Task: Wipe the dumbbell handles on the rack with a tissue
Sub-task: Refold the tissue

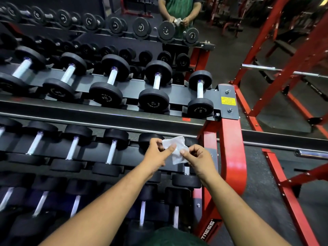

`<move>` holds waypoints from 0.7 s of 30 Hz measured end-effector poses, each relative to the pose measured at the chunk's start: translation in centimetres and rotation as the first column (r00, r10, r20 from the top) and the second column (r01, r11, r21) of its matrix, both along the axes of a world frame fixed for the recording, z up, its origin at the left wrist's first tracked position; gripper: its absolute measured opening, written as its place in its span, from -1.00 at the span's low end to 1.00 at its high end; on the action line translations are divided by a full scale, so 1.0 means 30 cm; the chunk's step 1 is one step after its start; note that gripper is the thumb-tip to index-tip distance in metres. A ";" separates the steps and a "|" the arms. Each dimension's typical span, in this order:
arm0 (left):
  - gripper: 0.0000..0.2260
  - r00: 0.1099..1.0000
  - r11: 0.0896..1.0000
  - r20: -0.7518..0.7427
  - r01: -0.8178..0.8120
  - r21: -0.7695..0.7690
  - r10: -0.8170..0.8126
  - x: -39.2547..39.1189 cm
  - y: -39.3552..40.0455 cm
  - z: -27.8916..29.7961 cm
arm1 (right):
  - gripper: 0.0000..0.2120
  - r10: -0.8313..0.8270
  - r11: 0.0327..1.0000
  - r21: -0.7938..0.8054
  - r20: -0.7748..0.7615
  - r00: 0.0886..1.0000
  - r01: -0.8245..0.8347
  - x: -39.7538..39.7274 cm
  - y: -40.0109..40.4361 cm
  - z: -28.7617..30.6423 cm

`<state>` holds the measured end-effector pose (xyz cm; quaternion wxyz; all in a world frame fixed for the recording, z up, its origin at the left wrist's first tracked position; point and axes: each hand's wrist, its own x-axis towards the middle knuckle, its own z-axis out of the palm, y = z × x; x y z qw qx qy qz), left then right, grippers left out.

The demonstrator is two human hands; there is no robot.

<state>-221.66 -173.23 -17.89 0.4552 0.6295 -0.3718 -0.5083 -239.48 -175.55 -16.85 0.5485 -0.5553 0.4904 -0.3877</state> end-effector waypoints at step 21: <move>-0.93 0.983 0.986 -0.137 -0.135 -0.100 0.120 -0.031 -0.010 -0.016 | -0.79 -0.133 0.988 0.108 0.192 0.972 0.113 -0.019 -0.004 0.013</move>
